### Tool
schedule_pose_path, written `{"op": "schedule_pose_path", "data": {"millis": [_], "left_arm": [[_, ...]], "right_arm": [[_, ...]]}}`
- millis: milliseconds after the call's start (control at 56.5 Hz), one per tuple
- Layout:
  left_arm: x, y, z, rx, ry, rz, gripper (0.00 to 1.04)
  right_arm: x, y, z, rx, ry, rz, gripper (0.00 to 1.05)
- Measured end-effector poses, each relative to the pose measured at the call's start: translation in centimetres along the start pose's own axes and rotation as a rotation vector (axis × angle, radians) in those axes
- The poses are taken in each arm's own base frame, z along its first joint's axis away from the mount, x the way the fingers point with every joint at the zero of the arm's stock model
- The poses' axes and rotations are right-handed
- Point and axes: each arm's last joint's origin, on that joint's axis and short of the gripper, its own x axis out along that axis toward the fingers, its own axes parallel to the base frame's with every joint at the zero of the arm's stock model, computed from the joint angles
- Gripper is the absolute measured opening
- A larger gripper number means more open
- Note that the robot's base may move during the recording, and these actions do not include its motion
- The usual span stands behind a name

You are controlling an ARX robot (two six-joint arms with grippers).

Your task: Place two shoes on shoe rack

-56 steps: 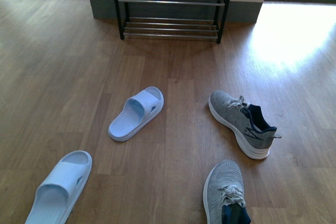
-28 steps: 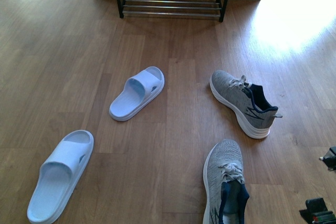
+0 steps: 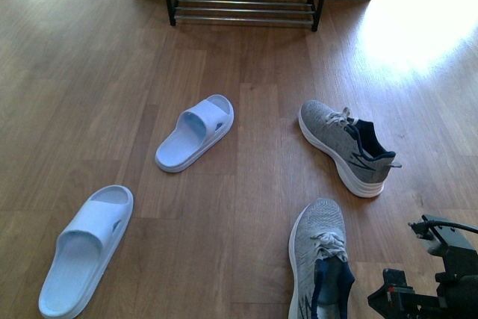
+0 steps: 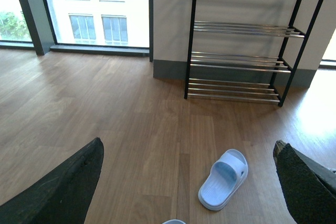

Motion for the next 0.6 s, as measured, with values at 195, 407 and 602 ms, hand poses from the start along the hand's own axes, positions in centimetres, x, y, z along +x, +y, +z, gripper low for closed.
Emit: {"op": "schedule_pose_path", "data": {"millis": [195, 407, 602], "left_arm": [[0.0, 0.0, 0.0, 0.0, 0.0, 0.0, 0.95], [0.0, 0.0, 0.0, 0.0, 0.0, 0.0, 0.95], [0.0, 0.0, 0.0, 0.0, 0.0, 0.0, 0.95]], "right_arm": [[1.2, 1.1, 0.4, 0.028, 0.003, 0.034, 0.96], [2.9, 1.9, 0.4, 0.007, 0.037, 0.043, 0.96], [4.4, 2.5, 1.3, 0.0, 0.046, 0.039, 0.96]]}}
